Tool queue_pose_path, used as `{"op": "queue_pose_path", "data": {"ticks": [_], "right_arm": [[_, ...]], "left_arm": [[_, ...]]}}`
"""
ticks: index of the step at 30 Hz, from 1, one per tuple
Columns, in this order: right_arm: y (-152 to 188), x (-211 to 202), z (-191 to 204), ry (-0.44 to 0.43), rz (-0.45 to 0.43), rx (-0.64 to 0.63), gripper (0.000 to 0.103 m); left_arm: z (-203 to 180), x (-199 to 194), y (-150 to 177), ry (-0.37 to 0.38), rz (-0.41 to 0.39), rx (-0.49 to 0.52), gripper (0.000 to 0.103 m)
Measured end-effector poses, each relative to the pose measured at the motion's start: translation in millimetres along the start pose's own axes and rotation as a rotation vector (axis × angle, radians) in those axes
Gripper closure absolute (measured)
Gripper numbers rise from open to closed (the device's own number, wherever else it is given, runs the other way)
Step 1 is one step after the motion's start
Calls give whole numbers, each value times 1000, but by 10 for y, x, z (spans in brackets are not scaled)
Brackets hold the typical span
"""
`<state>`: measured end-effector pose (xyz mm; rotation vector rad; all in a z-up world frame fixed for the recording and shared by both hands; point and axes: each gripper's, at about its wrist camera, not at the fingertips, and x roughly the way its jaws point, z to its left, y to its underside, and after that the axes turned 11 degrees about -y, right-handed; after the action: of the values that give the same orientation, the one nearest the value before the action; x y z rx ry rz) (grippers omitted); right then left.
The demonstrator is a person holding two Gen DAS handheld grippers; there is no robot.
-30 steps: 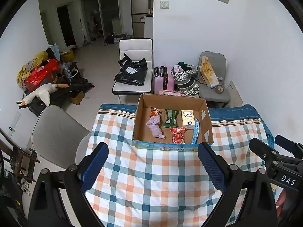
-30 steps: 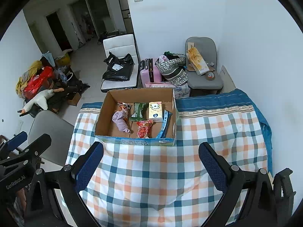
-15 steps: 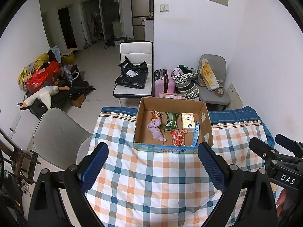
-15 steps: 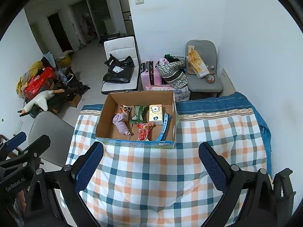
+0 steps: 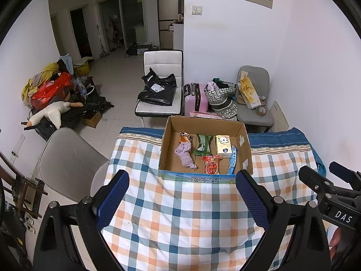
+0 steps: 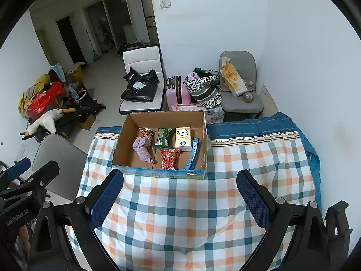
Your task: Organize soft objects
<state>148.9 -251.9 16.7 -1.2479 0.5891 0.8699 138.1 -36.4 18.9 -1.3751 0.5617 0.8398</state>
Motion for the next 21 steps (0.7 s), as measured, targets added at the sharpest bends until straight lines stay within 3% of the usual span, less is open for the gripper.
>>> {"op": "queue_pose_path", "data": {"ticks": [21], "right_arm": [[31,-12,0,-1,-3,-3,1]], "left_arm": [[4,-20,15,-3,-6,-5,6]]}}
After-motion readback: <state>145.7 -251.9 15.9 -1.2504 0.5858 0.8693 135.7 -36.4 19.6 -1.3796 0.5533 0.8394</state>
